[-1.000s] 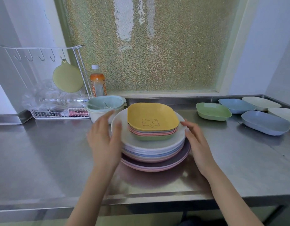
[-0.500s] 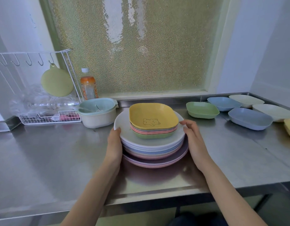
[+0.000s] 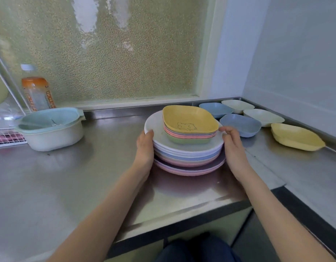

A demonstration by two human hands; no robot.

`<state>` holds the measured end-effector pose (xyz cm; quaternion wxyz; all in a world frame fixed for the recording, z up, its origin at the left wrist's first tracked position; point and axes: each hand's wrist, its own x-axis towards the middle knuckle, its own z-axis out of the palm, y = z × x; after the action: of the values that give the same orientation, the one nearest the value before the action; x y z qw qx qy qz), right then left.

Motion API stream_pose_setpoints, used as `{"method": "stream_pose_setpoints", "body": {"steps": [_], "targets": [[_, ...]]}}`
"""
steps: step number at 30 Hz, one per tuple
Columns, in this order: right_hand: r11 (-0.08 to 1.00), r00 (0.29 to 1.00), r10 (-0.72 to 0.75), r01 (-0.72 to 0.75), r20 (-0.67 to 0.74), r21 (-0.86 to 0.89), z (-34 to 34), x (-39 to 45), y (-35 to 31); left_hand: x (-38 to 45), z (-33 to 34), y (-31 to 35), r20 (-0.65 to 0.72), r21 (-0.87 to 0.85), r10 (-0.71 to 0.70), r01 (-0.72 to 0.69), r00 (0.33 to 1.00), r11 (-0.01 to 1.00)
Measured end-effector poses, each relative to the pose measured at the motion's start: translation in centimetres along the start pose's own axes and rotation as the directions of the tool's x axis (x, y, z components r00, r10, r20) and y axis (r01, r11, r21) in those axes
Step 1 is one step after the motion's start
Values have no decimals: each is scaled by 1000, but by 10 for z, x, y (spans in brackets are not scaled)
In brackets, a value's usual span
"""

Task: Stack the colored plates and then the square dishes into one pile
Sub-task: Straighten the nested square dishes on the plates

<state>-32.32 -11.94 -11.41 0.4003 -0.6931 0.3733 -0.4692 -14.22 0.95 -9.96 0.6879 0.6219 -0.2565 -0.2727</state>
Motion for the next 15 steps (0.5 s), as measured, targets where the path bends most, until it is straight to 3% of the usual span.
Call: {"method": "stream_pose_setpoints", "body": {"steps": [5, 7, 10, 12, 15], "targets": [[983, 996, -85, 78, -31, -168, -29, 30, 14, 20, 27, -7, 68, 66, 79, -83, 995, 994], [953, 982, -146, 107, -120, -284, -41, 48, 23, 29, 32, -17, 67, 83, 139, -144, 988, 986], [772, 953, -165, -34, -252, -635, -56, 76, 45, 38, 32, -26, 77, 98, 170, -177, 982, 979], [622, 980, -72, -101, -185, -776, -58, 86, 61, 39, 32, -28, 101, 100, 200, -210, 975, 973], [552, 997, -48, -26, -62, -834, -53, 93, 78, 38, 33, -28, 98, 98, 264, -273, 960, 957]]}}
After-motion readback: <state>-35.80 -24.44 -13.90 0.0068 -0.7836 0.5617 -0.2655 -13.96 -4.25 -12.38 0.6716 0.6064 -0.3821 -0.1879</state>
